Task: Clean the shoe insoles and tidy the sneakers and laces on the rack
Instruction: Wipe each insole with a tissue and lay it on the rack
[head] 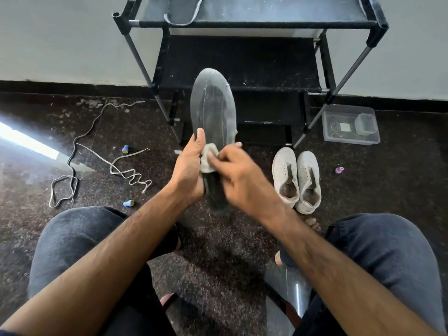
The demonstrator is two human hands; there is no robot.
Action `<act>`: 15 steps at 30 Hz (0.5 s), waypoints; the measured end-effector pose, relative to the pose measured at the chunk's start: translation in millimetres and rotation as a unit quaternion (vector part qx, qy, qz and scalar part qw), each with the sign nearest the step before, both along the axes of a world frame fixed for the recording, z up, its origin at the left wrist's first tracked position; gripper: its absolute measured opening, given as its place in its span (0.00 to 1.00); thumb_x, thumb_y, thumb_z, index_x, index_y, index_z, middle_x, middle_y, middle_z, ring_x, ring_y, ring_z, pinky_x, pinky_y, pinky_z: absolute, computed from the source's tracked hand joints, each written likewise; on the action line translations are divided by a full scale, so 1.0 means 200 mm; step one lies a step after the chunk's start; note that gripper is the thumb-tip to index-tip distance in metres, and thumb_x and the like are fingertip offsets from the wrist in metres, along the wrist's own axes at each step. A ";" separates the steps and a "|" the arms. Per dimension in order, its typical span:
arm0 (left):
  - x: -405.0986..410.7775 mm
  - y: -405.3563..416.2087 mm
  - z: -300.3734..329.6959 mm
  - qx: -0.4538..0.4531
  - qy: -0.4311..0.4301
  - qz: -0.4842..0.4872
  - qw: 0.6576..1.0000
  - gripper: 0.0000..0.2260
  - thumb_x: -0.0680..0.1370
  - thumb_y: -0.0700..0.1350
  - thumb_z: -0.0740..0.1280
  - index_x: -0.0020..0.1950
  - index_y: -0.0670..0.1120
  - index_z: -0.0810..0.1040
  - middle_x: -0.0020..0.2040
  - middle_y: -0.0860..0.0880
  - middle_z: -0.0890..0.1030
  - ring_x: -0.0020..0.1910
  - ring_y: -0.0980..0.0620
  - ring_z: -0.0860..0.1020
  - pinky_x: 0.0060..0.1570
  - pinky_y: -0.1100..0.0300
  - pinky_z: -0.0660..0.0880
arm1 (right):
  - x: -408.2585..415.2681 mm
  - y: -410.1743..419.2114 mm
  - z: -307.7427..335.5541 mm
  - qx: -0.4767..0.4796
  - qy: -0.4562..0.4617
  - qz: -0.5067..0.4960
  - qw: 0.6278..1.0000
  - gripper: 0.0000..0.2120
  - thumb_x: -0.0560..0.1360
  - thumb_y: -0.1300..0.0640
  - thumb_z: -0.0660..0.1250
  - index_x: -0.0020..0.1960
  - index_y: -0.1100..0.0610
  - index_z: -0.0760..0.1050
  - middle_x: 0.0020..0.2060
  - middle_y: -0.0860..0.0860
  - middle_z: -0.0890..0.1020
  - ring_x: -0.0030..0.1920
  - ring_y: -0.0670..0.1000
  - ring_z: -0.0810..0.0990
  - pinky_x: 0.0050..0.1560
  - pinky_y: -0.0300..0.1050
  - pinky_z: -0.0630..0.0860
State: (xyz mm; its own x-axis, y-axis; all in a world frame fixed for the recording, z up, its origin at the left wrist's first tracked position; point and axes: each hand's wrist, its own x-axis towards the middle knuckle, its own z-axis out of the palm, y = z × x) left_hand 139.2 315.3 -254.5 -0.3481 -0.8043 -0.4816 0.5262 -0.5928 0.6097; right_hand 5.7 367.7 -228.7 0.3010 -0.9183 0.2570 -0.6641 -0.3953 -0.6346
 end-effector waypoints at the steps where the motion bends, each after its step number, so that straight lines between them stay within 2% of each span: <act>1: 0.01 -0.01 -0.01 -0.002 -0.010 0.009 1.000 0.26 0.85 0.58 0.59 0.78 0.45 0.66 0.71 0.34 0.75 0.68 0.36 0.77 0.61 0.45 0.79 | 0.02 0.02 -0.02 0.006 0.012 0.031 0.999 0.14 0.80 0.67 0.64 0.64 0.68 0.78 0.47 0.56 0.76 0.48 0.54 0.74 0.52 0.51 0.76; 4: 0.05 -0.02 -0.04 -0.032 -0.044 0.031 0.998 0.19 0.86 0.56 0.56 0.75 0.51 0.69 0.68 0.39 0.79 0.65 0.35 0.79 0.62 0.34 0.77 | 0.01 0.05 -0.05 0.046 0.013 0.117 0.992 0.10 0.79 0.66 0.65 0.57 0.66 0.82 0.46 0.54 0.75 0.46 0.51 0.74 0.49 0.49 0.76; 7: 0.05 -0.02 -0.02 -0.045 -0.045 0.039 0.997 0.18 0.86 0.55 0.54 0.74 0.51 0.69 0.68 0.41 0.80 0.65 0.37 0.80 0.60 0.30 0.76 | -0.04 0.07 -0.01 0.114 -0.011 0.149 0.982 0.09 0.76 0.65 0.68 0.52 0.61 0.86 0.45 0.51 0.77 0.43 0.46 0.75 0.43 0.36 0.73; 9: 0.03 -0.03 0.00 -0.050 -0.047 0.041 0.997 0.18 0.86 0.55 0.54 0.74 0.50 0.69 0.68 0.39 0.80 0.65 0.37 0.80 0.59 0.34 0.78 | -0.07 0.06 0.02 0.117 -0.067 0.098 0.986 0.08 0.74 0.67 0.69 0.48 0.60 0.87 0.43 0.51 0.79 0.41 0.45 0.76 0.40 0.33 0.71; 11: 0.02 -0.02 0.00 -0.052 -0.051 0.037 0.997 0.20 0.86 0.55 0.56 0.75 0.46 0.69 0.68 0.37 0.79 0.65 0.35 0.80 0.60 0.37 0.78 | -0.11 0.03 0.06 0.078 -0.114 -0.002 0.990 0.08 0.74 0.68 0.69 0.48 0.61 0.86 0.42 0.51 0.79 0.41 0.45 0.76 0.41 0.32 0.72; 13: 0.01 0.00 -0.01 -0.053 -0.050 0.029 0.997 0.22 0.86 0.54 0.56 0.76 0.45 0.69 0.68 0.37 0.79 0.64 0.37 0.80 0.57 0.42 0.79 | -0.14 -0.01 0.06 0.022 -0.101 -0.086 0.991 0.10 0.76 0.67 0.70 0.55 0.61 0.85 0.44 0.52 0.79 0.43 0.45 0.77 0.45 0.32 0.74; 15: 0.00 0.00 0.00 -0.043 -0.039 0.033 0.998 0.21 0.87 0.53 0.55 0.75 0.44 0.70 0.66 0.39 0.81 0.63 0.40 0.81 0.55 0.46 0.81 | -0.09 -0.01 0.03 0.000 -0.049 -0.086 0.995 0.14 0.78 0.67 0.68 0.63 0.62 0.81 0.47 0.53 0.78 0.45 0.46 0.76 0.48 0.36 0.77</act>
